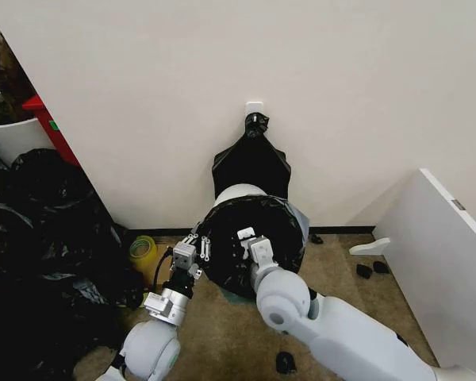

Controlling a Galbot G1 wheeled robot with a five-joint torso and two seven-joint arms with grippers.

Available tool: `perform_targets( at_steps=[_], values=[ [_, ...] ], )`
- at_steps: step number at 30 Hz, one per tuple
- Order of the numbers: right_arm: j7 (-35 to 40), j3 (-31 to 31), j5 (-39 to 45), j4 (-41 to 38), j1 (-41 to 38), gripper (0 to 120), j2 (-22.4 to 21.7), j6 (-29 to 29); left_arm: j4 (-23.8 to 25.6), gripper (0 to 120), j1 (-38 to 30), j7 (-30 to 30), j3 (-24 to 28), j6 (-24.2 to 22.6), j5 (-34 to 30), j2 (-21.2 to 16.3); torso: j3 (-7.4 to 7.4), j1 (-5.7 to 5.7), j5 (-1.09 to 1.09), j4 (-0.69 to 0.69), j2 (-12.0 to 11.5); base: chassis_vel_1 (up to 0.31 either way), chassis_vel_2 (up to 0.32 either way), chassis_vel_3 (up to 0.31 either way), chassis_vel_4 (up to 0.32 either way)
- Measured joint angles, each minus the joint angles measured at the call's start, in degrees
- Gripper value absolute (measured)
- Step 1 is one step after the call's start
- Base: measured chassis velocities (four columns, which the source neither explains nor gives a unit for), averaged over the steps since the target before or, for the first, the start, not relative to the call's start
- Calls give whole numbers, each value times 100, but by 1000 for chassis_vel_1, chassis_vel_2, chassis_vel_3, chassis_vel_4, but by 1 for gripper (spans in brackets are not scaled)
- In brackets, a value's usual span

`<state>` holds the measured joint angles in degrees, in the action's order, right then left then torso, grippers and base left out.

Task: Place the garbage bag over the trash bin.

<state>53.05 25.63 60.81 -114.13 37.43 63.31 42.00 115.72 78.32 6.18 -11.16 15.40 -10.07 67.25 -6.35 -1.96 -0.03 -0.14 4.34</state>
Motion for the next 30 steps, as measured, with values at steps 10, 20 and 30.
perform_targets(
  at_steps=[10,20,30],
  values=[
    [156,574,46,721,-521,0,116,11,266,1,138,11,2,-30,13,10,0,0,0,0,0,0,0,0,0],
    [-357,430,-1765,1027,-473,0,291,-387,440,1,196,35,-1,-152,-149,24,0,0,-1,0,0,0,0,0,0],
    [-611,336,-2094,111,45,0,-51,-911,243,1,57,261,-86,-317,-434,45,0,0,0,0,0,0,0,0,0]
  ],
)
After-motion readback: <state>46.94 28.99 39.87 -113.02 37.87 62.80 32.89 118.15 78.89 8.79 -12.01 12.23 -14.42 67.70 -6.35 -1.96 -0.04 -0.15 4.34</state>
